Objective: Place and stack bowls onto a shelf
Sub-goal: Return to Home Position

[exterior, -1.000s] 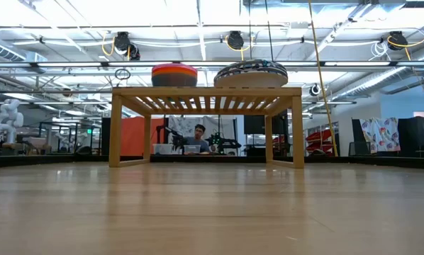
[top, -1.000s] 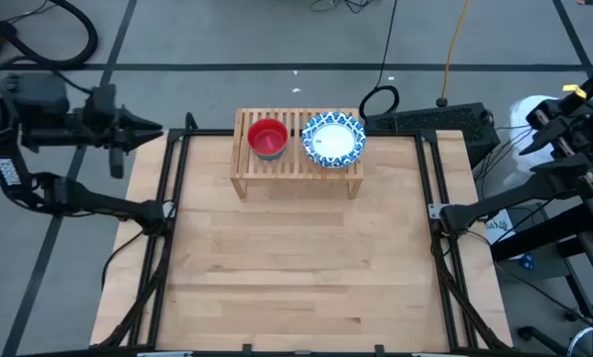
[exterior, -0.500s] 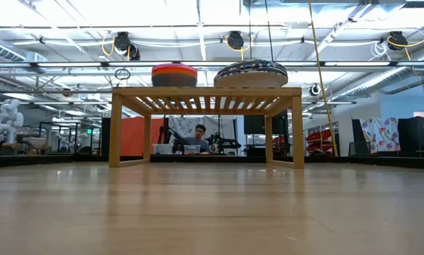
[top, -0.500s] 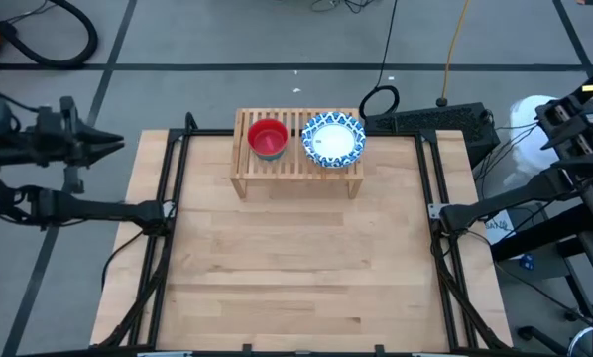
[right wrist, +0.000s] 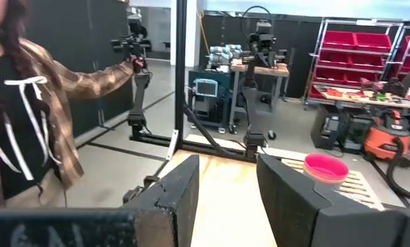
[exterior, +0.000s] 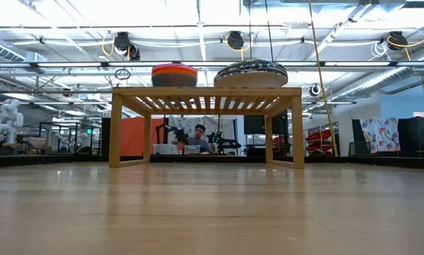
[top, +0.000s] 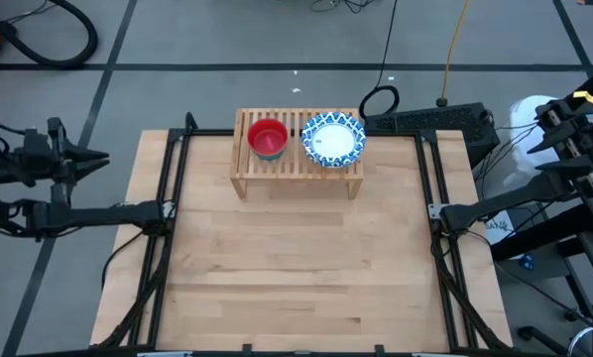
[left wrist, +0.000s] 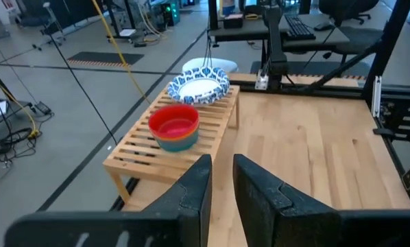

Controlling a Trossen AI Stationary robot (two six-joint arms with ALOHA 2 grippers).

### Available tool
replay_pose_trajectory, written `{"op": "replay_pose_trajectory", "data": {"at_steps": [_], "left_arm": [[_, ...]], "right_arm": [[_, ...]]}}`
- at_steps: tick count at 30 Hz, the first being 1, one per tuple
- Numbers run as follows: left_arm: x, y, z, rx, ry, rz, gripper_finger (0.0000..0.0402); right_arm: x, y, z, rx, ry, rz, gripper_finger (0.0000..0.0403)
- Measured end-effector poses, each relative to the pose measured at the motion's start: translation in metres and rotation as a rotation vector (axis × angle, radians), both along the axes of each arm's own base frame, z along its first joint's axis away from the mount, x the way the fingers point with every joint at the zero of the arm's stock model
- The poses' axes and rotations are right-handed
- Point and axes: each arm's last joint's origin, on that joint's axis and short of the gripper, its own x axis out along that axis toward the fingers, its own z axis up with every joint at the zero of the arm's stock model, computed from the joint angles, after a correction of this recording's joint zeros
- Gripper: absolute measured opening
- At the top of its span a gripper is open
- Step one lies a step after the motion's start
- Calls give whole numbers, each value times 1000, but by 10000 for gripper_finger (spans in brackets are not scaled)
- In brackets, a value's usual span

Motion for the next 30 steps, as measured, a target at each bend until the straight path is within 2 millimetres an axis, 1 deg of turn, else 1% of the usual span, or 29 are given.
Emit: {"op": "replay_pose_trajectory", "data": {"at_steps": [5, 10, 16, 21, 24, 28, 30], "left_arm": [[-11, -4, -15, 22, 5, -6, 67], [-24, -8, -30, -5, -23, 4, 67], [-36, -13, -47, -22, -56, 2, 67], [-36, -14, -57, 8, -90, -49, 67], [-33, -14, -63, 33, -112, -96, 67], [-30, -14, -74, 26, -110, -113, 67], [-26, -13, -78, 27, -117, -115, 67]], "right_arm": [[4, 1, -3, -14, 24, -17, 141], [7, 1, -6, -34, 54, -16, 141], [8, 1, -7, -43, 62, -14, 141], [4, 1, -9, -57, 35, -12, 141], [6, 1, -11, -55, 3, -13, 141], [10, 2, -23, -31, 16, -15, 141], [12, 2, -26, -18, -12, -15, 141]]}}
